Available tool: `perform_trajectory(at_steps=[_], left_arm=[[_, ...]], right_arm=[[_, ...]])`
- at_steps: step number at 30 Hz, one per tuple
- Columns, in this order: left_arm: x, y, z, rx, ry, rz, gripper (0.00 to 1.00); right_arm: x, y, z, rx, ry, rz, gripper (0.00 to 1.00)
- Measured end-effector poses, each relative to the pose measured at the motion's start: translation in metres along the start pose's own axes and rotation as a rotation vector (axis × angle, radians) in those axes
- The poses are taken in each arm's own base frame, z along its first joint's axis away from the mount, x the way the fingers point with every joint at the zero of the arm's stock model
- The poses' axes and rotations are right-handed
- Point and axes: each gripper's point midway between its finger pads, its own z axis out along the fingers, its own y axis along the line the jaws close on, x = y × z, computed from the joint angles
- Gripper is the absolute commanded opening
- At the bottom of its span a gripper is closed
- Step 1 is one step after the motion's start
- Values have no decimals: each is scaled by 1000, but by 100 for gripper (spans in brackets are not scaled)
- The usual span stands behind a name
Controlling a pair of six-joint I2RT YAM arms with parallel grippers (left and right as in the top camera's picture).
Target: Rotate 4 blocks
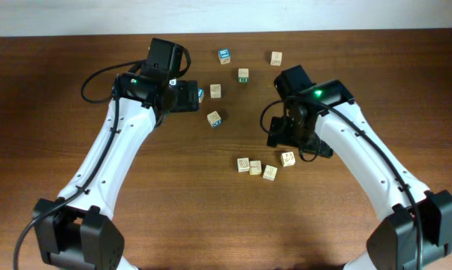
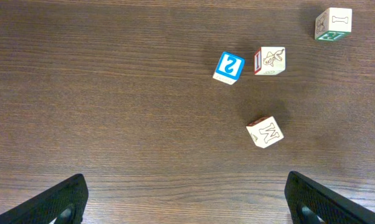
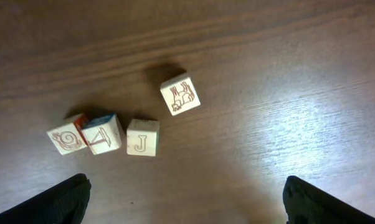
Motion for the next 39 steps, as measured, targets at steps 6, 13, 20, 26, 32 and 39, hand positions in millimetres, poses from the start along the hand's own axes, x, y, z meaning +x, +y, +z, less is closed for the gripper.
perform_trajectory(at_steps=[6, 13, 20, 26, 32, 39], left_arm=[[0, 0, 0, 0, 0, 0, 99], [-3, -1, 0, 2, -13, -2, 99], [-9, 19, 2, -24, -22, -43, 99], [-10, 20, 3, -25, -22, -45, 99], [-10, 20, 3, -25, -22, -45, 99], [-10, 20, 3, -25, -22, -45, 99]], right_arm=[[10, 0, 21, -4, 36, -1, 93], [19, 2, 37, -25, 68, -1, 93], [21, 5, 41, -43, 76, -1, 93], [21, 6, 41, -45, 73, -1, 93], [21, 6, 41, -45, 73, -1, 93], [20, 6, 41, -46, 71, -1, 93]])
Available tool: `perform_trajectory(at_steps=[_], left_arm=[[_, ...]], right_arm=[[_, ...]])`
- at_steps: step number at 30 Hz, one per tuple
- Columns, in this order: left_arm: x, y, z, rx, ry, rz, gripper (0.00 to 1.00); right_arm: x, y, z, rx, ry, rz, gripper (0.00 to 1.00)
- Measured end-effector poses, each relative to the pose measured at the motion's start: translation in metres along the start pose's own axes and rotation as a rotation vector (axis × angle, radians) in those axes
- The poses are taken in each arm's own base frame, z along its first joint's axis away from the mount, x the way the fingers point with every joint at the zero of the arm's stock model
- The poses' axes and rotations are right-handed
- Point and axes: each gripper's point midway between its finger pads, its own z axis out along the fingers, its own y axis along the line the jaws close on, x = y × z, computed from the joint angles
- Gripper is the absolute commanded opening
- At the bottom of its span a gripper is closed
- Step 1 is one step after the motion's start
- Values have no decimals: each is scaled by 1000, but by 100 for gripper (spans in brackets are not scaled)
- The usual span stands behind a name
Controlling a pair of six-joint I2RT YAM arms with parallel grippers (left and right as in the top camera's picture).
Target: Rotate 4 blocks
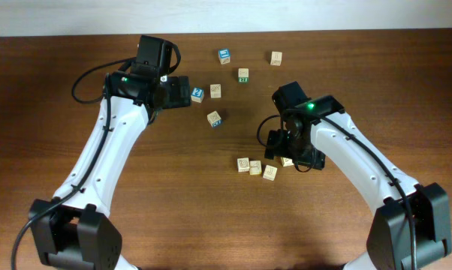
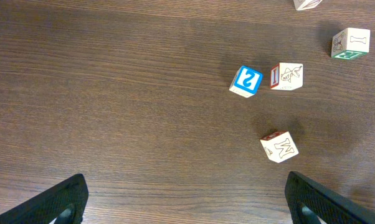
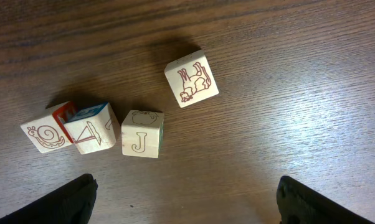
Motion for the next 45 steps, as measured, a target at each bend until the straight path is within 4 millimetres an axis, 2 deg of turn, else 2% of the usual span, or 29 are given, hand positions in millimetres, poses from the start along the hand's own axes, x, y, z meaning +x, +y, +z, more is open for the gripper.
perform_trajectory(at_steps=[5, 8, 12, 14, 18, 22, 23, 26, 31, 45], left_arm=[[0, 0, 0, 0, 0, 0, 99], [0, 0, 0, 0, 0, 0, 99], [-2, 3, 0, -9, -7, -5, 99], [-5, 17, 2, -26, -7, -32, 99], [-10, 48, 5, -70, -8, -91, 99], [-9, 53, 5, -79, -2, -97, 99], [-8, 53, 5, -79, 1, -96, 99], [-5, 53, 5, -82, 13, -94, 99], [-4, 53, 5, -83, 17, -93, 99], [-4, 53, 5, -83, 17, -93, 99]], right_arm=[[0, 0, 0, 0, -1, 0, 93], [0, 2, 0, -13, 3, 0, 89], [-7, 23, -1, -114, -13, 20, 83], [-9, 33, 1, -150, -15, 22, 83], [0, 50, 14, -155, 21, -2, 84], [18, 62, 33, -118, 75, -46, 84], [24, 61, 43, -90, 109, -48, 84], [25, 56, 55, -62, 141, -35, 83], [25, 35, 54, -24, 182, -12, 82], [14, 21, 58, 40, 126, -57, 77]])
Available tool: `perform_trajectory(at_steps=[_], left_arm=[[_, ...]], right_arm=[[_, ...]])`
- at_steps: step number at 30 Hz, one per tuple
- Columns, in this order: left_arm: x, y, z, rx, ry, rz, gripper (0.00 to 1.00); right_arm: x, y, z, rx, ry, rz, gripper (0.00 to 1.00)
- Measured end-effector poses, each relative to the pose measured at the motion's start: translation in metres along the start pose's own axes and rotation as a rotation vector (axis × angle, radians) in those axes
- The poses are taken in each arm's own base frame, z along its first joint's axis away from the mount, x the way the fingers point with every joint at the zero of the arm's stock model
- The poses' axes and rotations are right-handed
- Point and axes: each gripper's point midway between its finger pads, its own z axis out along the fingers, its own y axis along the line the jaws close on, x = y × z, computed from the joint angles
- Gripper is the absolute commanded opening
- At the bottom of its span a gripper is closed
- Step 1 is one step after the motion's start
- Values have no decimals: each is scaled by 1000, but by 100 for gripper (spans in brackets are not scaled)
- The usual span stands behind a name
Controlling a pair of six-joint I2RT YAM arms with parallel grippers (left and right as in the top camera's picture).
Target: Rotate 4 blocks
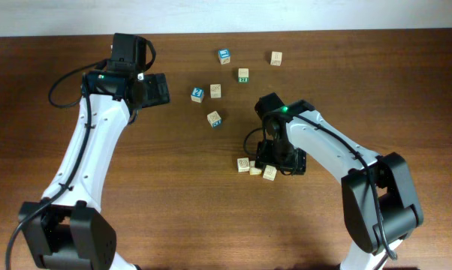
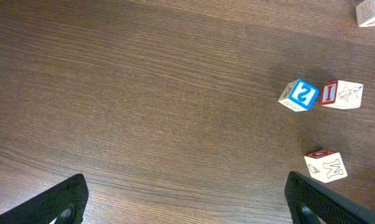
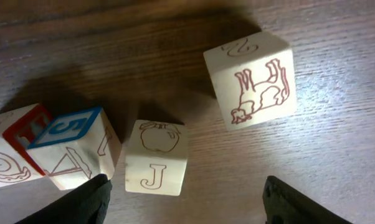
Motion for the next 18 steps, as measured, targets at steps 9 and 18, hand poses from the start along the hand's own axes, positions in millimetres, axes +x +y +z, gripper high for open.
perform_trajectory(at_steps=[9, 18], left_arm=[[0, 0, 0, 0, 0, 0, 99], [1, 0, 0, 0, 2, 0, 99]], right_arm=[[-3, 1, 9, -11, -20, -28, 49], [-1, 2, 12, -20, -15, -82, 39]])
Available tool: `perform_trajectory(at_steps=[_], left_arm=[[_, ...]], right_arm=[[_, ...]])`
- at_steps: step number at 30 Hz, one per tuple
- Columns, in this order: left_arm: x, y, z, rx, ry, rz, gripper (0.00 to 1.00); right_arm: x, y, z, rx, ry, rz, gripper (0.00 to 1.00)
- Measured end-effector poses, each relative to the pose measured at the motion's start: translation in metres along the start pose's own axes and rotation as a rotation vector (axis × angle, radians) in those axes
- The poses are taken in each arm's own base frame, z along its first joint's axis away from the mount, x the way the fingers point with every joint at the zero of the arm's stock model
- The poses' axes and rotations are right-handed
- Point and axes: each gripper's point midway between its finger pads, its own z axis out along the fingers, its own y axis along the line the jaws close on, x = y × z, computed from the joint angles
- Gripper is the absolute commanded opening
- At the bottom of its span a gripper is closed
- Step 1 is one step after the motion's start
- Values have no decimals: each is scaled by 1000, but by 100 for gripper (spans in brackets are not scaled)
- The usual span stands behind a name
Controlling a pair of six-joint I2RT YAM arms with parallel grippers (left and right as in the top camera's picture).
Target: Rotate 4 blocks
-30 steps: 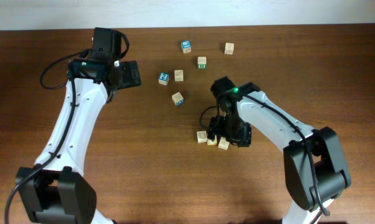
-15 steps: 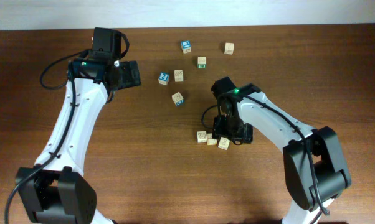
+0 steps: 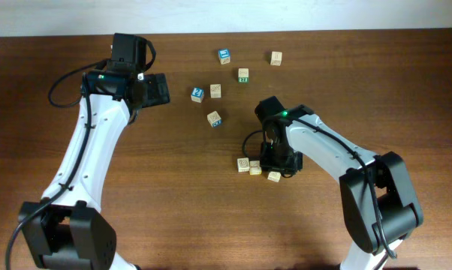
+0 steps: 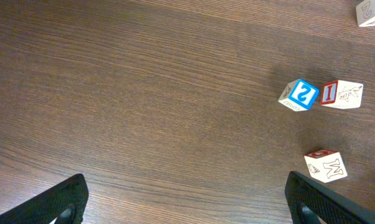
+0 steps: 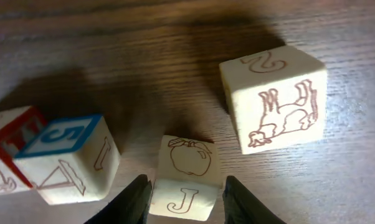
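Small wooden letter blocks lie scattered on the brown table (image 3: 173, 195). In the right wrist view the J block (image 5: 184, 180), an apple drawn on its far face, sits between the fingers (image 5: 139, 198) of my right gripper (image 5: 186, 202). That gripper is shut on its two sides. Beside it stand an animal block (image 5: 278, 99) and a block marked 5 and A (image 5: 69, 158). The right gripper (image 3: 275, 166) hangs over this cluster. My left gripper (image 3: 152, 88) is open above bare wood at the far left, away from the blue S block (image 4: 298, 94), I block (image 4: 341, 94) and M block (image 4: 324, 166).
More blocks lie along the far side: a blue-topped one (image 3: 224, 55), a plain one (image 3: 275, 58) and a green-marked one (image 3: 243, 74). A snail block (image 3: 243, 164) ends the near cluster on the left. The right arm's links reach in from the near right.
My right gripper's fingers stood wide apart either side of the J block; now they press on its sides, and the block sits slightly nearer and tilted. The left arm has not moved.
At first my left gripper hung by the blue S block and my right gripper was high over the near cluster. The left gripper then stood further left in two steps, while the right was lower each time, over the J block, and is now shut on it.
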Motion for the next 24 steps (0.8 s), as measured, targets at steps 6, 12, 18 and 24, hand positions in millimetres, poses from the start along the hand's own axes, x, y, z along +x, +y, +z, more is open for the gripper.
perform_trajectory(at_steps=[6, 12, 18, 24], left_arm=[[1, 0, 0, -1, 5, 1, 99], [1, 0, 0, -1, 5, 1, 99], [1, 0, 0, -1, 5, 1, 99], [1, 0, 0, -1, 5, 1, 99]], right_arm=[[-4, 4, 0, -15, -18, -113, 38], [-11, 8, 0, -32, -47, -154, 32], [-13, 9, 0, -33, -54, -166, 32], [-29, 7, -2, -3, -127, -166, 32]])
